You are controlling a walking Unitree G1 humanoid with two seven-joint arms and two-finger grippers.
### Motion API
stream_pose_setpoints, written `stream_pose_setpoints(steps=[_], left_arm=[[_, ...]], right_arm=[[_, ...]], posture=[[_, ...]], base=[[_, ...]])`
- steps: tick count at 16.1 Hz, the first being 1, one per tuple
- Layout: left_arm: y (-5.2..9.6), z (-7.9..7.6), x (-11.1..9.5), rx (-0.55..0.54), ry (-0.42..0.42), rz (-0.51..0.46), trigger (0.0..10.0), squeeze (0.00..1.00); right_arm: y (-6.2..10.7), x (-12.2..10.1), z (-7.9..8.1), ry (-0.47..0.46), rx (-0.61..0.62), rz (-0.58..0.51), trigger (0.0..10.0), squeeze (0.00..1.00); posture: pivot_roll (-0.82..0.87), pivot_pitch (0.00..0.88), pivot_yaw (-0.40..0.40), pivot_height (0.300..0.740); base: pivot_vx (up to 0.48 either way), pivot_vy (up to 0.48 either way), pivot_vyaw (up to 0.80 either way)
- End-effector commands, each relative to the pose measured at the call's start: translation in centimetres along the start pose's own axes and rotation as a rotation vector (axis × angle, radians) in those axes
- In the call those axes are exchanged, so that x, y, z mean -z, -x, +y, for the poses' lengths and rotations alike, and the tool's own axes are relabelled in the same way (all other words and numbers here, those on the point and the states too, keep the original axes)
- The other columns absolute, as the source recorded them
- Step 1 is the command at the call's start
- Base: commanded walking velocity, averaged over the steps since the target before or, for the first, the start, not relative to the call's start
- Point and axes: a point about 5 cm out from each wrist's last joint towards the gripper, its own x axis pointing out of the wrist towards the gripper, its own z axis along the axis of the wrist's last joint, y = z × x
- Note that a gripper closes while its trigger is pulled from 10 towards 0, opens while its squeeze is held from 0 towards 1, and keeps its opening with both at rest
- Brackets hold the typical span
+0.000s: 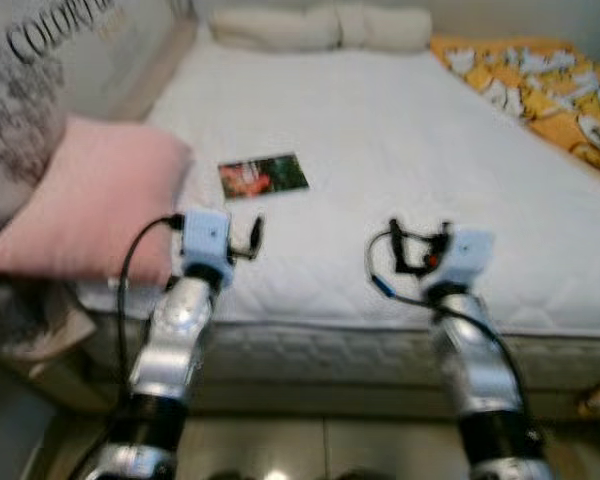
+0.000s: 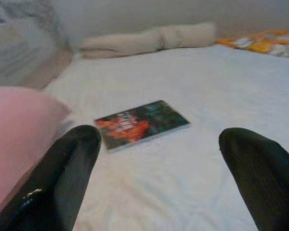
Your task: Clean up the room
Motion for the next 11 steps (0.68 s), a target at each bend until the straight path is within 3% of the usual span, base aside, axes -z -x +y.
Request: stream_pose_setpoints(steps=[1,8,11], left_arm=[[-0.2,-0.7,-0.2,0.012,-0.006,-0.003,10.0,0.00],[-0.4,-1.2,0.0,0.022,0.008,0.018,10.0,0.00],[-0.4,-1.8,-0.1,0.057,-0.030,0.009,10.0,0.00]], right_arm=[[-0.2,-0.5,-0.9,0.018,0.022,-0.018,10.0,0.00],[-0.2,-0.3,-0.5,0.021,0.015,-0.019,10.0,0.00],[-0.2,-0.3,-0.4,0.031,0.008,-0.024,10.0,0.00]], posture=[[-0.03,0.000,0.002,0.736],[-0.05,0.000,0.003,0.736],[-0.05,0.000,0.003,0.736]], base=[[0.000,-0.480,0.00],[0.000,-0.480,0.00],[0.000,-0.480,0.00]])
